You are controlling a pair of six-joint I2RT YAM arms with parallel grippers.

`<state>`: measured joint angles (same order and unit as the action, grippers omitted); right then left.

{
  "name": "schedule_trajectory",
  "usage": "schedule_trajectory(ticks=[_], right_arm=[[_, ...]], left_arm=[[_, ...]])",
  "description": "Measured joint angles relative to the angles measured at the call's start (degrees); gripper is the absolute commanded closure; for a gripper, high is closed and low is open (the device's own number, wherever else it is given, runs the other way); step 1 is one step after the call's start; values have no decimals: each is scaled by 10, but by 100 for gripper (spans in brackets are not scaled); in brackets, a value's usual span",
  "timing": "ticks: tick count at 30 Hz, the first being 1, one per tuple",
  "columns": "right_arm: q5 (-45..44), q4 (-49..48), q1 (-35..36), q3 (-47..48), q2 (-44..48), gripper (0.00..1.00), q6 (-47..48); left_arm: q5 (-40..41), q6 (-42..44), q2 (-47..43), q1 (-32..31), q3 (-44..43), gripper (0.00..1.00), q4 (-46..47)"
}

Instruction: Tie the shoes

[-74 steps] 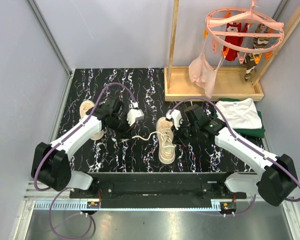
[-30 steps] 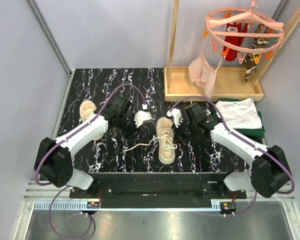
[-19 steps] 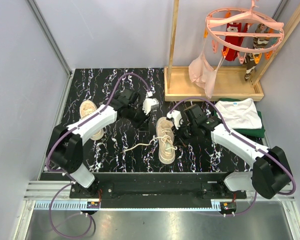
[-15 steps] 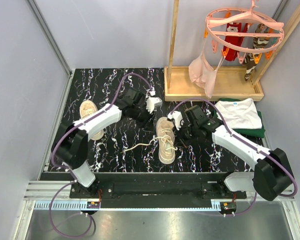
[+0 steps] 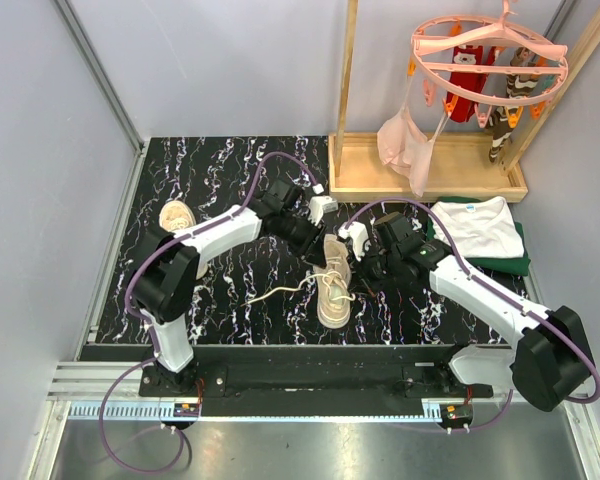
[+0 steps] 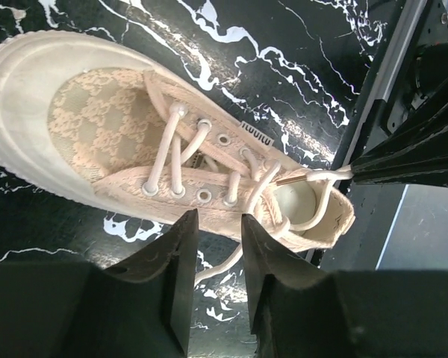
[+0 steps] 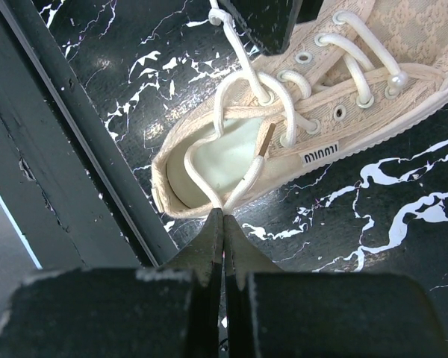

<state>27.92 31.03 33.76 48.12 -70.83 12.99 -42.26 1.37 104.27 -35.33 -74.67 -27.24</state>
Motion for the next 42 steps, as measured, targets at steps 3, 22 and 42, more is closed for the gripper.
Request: schedule_trajectory(ticks=[3,22,42], right_arm=[[0,0,0,0,0,100,0],[0,-14,0,0,0,100,0],[0,-40,0,-3,-6,100,-7]], left_arm=[[-4,-4,3,-5,0,70,0],[-9,-23,35,-25,-11,100,4],[-23,-30,19,-22,-12,100,4]])
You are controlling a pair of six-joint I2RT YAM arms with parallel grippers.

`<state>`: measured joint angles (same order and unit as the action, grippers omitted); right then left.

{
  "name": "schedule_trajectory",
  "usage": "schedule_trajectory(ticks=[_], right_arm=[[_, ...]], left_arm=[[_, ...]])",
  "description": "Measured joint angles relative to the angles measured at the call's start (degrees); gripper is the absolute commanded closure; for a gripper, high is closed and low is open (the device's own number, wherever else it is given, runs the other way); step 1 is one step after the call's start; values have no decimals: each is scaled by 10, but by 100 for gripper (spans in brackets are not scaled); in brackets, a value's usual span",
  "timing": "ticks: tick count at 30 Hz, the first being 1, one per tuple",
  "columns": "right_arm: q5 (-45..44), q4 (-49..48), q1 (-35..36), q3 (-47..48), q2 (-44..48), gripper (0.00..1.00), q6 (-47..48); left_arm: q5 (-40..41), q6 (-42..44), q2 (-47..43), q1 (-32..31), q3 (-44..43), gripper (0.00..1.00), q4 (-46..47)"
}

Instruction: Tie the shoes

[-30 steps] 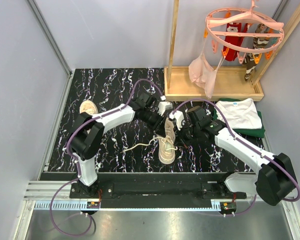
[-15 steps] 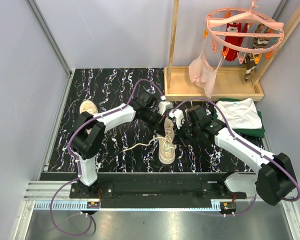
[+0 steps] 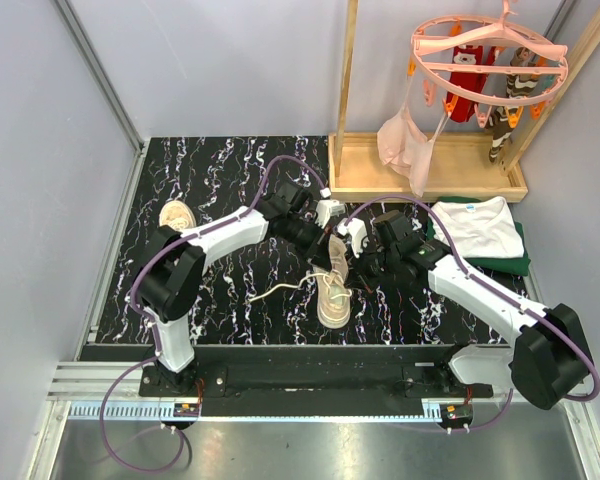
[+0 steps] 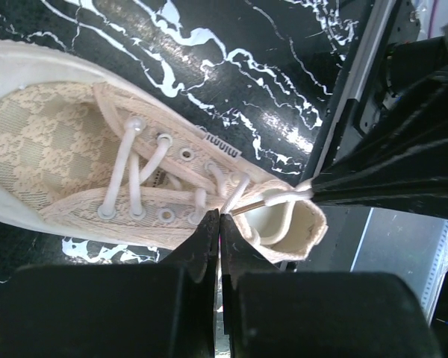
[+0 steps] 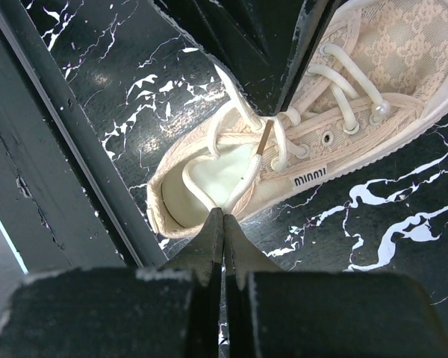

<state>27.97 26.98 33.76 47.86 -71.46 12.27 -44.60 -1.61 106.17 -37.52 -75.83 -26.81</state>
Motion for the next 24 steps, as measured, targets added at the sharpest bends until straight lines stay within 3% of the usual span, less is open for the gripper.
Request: schedule_trajectory(ticks=[24], right_arm=[[6,-1,0,-14,11,100,0]], left_arm=[[-7,0,-11,9,0,100,-1]])
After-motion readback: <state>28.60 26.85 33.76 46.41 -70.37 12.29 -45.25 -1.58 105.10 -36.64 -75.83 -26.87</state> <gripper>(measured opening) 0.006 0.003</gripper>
